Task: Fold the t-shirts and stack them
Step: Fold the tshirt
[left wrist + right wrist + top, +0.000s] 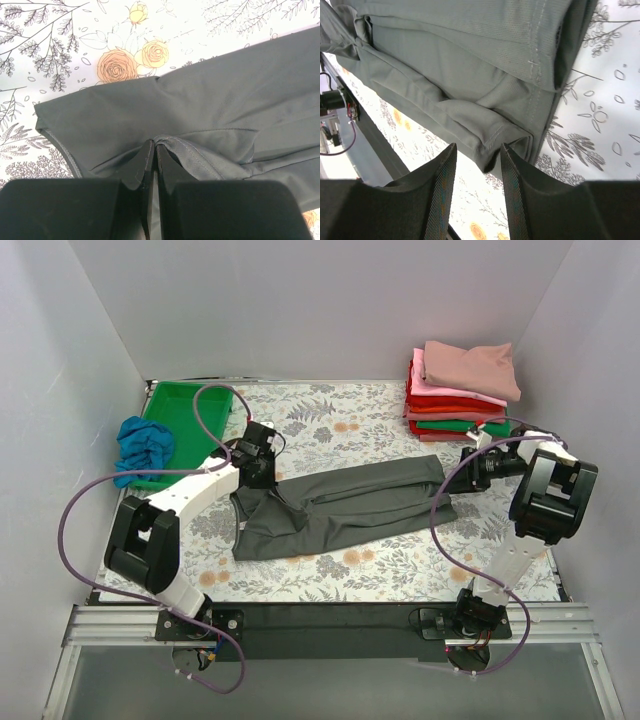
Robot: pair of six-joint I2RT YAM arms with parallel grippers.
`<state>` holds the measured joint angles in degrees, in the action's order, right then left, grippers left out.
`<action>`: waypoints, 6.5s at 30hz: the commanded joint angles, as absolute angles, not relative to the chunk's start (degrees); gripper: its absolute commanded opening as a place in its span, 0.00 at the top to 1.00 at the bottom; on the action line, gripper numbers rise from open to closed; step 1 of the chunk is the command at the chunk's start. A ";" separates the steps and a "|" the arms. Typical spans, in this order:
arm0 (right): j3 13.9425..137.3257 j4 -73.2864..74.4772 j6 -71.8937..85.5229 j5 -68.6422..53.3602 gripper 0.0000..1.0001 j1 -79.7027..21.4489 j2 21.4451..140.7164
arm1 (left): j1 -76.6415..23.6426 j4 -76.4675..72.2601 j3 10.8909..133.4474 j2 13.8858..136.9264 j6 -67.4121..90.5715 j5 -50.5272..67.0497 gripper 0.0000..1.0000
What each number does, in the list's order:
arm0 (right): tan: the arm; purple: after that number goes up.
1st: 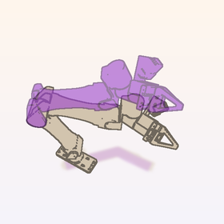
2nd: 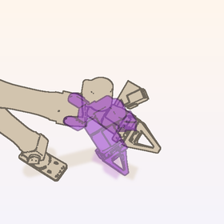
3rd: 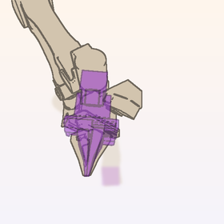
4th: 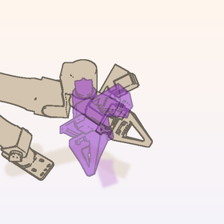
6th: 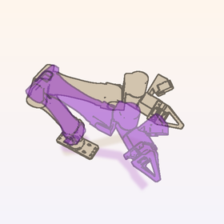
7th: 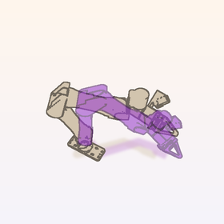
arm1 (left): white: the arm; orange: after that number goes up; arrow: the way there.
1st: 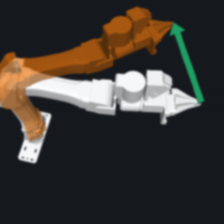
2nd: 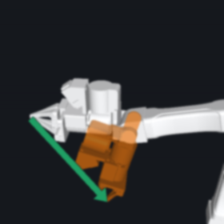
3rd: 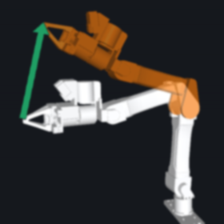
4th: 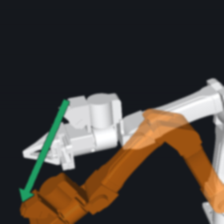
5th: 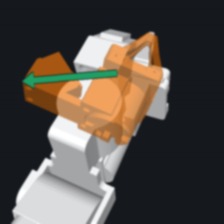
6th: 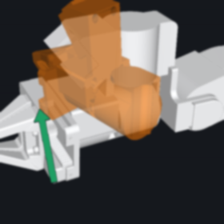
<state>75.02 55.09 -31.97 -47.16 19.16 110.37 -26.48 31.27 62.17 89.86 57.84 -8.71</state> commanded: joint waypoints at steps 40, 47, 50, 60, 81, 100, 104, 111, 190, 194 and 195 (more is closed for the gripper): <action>72.42 61.17 -78.66 -26.29 0.48 3.00 96.85 | -18.37 34.45 48.79 52.39 60.20 9.67 0.48; 74.71 59.42 -74.54 -22.86 0.50 0.09 101.86 | -18.28 33.84 48.34 48.52 62.84 12.21 0.48; 74.62 58.63 -73.31 -21.54 0.55 -1.76 103.01 | -18.37 34.54 48.25 47.47 63.63 12.74 0.48; 75.41 58.10 -70.49 -21.27 0.97 -3.87 104.77 | -18.37 36.30 48.87 44.30 65.57 14.24 0.48; 85.79 47.73 -47.83 -11.34 0.63 -6.42 108.20 | -18.37 36.74 48.69 43.42 69.25 17.05 0.48; 65.39 47.20 -42.01 -26.89 0.55 9.49 95.53 | -18.37 35.07 34.02 43.94 86.22 19.25 0.49; 65.21 46.93 -41.22 -29.26 0.55 10.37 98.08 | -18.37 34.98 33.23 46.40 86.31 17.93 0.49; 66.27 45.44 -38.58 -27.51 0.55 10.28 102.13 | -18.37 34.19 31.55 45.44 87.63 16.96 0.50; 45.44 43.86 -46.41 -31.64 0.55 19.42 77.78 | -18.90 8.70 44.30 87.80 93.78 19.42 0.89; 45.35 43.95 -46.32 -31.82 0.55 19.42 77.26 | -18.90 7.65 46.85 90.52 93.16 21.62 1.00; 45.53 44.03 -46.32 -31.82 0.55 19.42 77.17 | -18.98 7.65 48.06 91.05 92.64 21.88 1.00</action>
<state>45.93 44.49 -46.50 -30.06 19.27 78.87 -18.61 9.82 44.64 90.56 93.43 20.08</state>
